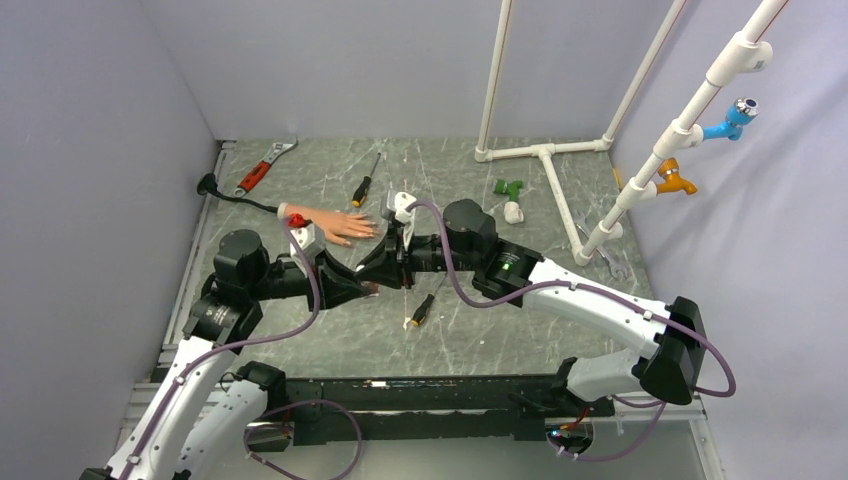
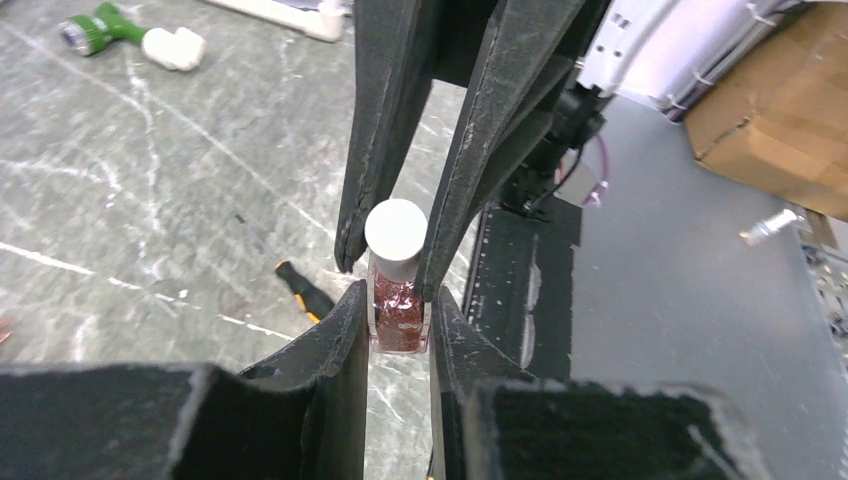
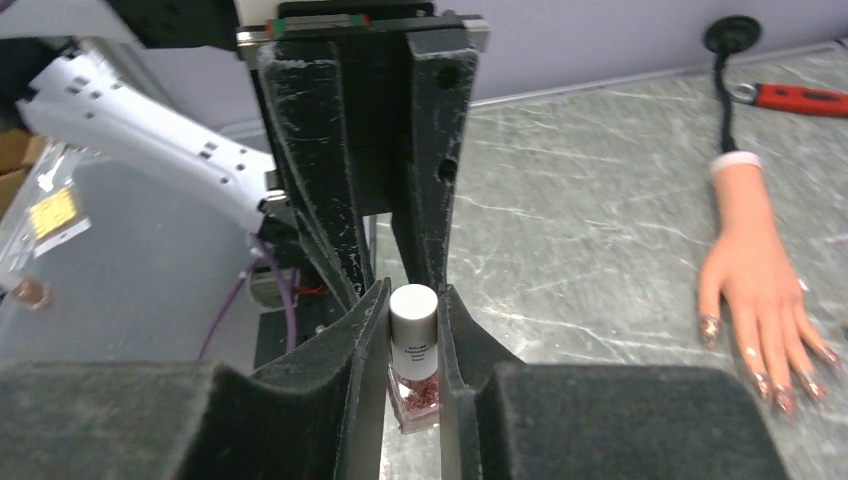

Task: Paint the nails
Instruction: Unscrew the nail polish bottle.

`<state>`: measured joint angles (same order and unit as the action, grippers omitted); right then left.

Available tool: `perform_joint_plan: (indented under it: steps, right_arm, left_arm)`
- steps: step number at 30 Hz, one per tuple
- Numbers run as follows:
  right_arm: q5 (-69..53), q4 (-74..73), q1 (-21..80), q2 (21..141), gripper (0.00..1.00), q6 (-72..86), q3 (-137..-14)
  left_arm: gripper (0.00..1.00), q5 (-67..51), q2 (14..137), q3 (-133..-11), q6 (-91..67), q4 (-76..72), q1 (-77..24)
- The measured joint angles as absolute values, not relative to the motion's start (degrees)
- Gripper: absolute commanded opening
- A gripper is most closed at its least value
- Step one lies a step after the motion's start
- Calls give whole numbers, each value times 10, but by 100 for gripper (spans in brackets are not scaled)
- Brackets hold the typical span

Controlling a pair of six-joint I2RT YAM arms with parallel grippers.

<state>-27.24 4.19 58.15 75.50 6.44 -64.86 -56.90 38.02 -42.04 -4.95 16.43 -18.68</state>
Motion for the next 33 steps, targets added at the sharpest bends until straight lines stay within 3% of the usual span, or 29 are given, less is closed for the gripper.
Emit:
perform_joint_plan:
  steps: [14,33]
  right_arm:
    - [-436,79,553,749,0,48,-630]
    - [-480,199,540,733,0,102,-572]
  left_arm:
    - [0,-659,379,-407,-51,131,-190]
    - [0,-667,367,-407,-51,115,-196]
